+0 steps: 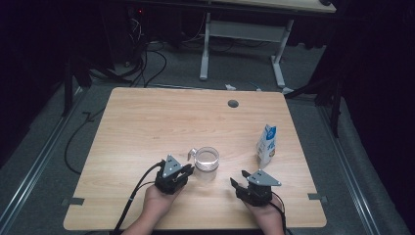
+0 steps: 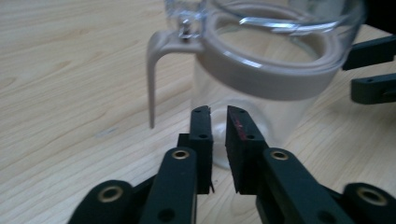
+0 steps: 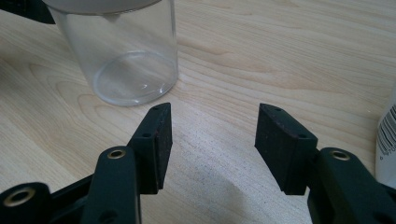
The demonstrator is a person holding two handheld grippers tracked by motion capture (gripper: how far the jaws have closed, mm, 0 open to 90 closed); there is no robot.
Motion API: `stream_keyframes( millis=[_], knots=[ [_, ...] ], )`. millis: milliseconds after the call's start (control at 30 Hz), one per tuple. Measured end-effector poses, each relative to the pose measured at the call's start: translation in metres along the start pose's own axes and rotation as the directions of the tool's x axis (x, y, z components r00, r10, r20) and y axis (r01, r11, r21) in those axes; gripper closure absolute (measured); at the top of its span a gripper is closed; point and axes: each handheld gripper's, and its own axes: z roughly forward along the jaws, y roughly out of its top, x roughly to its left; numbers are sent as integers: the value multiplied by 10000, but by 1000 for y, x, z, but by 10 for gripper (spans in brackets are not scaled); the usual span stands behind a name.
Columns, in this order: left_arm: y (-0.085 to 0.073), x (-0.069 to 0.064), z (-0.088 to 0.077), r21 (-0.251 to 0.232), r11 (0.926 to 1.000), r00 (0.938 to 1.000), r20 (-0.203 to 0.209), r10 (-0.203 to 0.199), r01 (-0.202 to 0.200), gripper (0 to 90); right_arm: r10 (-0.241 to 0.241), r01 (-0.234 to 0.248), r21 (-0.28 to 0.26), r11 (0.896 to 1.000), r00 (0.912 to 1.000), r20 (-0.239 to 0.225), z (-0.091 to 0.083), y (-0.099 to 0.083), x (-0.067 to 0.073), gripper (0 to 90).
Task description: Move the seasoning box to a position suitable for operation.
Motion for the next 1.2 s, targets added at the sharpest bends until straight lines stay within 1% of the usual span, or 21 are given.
stream_keyframes(
  millis=[33,67,100,133,200,300,333,400,433,467,500,533,600,667,700,733,933,1000,1133,1167,1200],
  knots=[
    [-1,2,-1,163,9999,10000,-55,48,-47,759,20,-20,0,10000,10000,9,0,0,0,467],
    [-2,6,-3,385,9992,9998,-158,113,-107,680,81,-81,0,10000,9999,97,0,1,0,477],
    [-2,6,-3,385,9992,9998,-158,113,-107,638,81,-81,0,10000,9999,97,0,1,0,477],
    [-3,8,-3,526,9986,9997,-208,82,-71,638,100,-100,-11,9999,9999,119,0,1,0,477],
    [-5,14,-6,768,9970,9989,-462,115,-79,562,99,-99,-66,9999,9999,66,0,2,1,522],
    [-7,18,-8,853,9962,9980,-591,218,-167,508,-40,40,-4,10000,9998,174,1,6,4,544],
    [-7,19,-9,890,9958,9974,-669,271,-211,430,-65,63,64,10000,9995,323,3,11,3,546],
    [-7,20,-11,918,9950,9946,-911,488,-405,416,-44,41,95,9999,9994,348,5,14,3,535],
    [-7,21,-13,853,9956,9953,-853,456,-383,401,-80,75,109,9999,9991,406,8,17,2,519],
    [-5,22,-16,691,9974,9977,-629,252,-208,420,-191,179,212,9996,9982,576,12,23,0,499],
    [-5,22,-16,691,9974,9977,-629,252,-208,439,-191,179,212,9996,9982,576,12,23,0,499],
    [-3,24,-19,528,9986,9989,-470,37,-12,447,74,-81,125,9999,9983,571,15,27,-4,492],
    [-2,25,-21,476,9989,9988,-490,-16,39,451,171,-174,41,9998,9980,614,15,27,-5,491],
    [1,28,-24,346,9993,9984,-551,-126,145,471,374,-365,-199,9991,9982,468,14,20,-6,493],
    [5,31,-27,270,9989,9980,-505,-375,389,489,258,-260,62,9996,9992,320,15,15,-6,475],
    [7,32,-28,157,9989,9974,-587,-428,438,493,6,-13,172,9999,9991,413,15,13,-6,475],
    [20,32,-31,3,9990,9976,-525,-449,450,533,14,-16,75,10000,9996,294,11,7,-7,475],
    [26,33,-30,-31,9997,9984,-513,-255,254,548,-17,17,6,10000,9996,286,10,7,-8,472],
    [29,37,-27,-170,9992,9985,-404,-377,370,553,82,-81,-20,10000,9995,299,8,7,-10,472],
    [30,38,-26,-195,9994,9987,-431,-290,282,556,105,-105,-17,9999,9995,306,8,7,-10,472],
    [30,38,-26,-216,9997,9980,-625,-106,93,556,151,-151,5,9999,9994,315,7,7,-11,472]
  ],
)
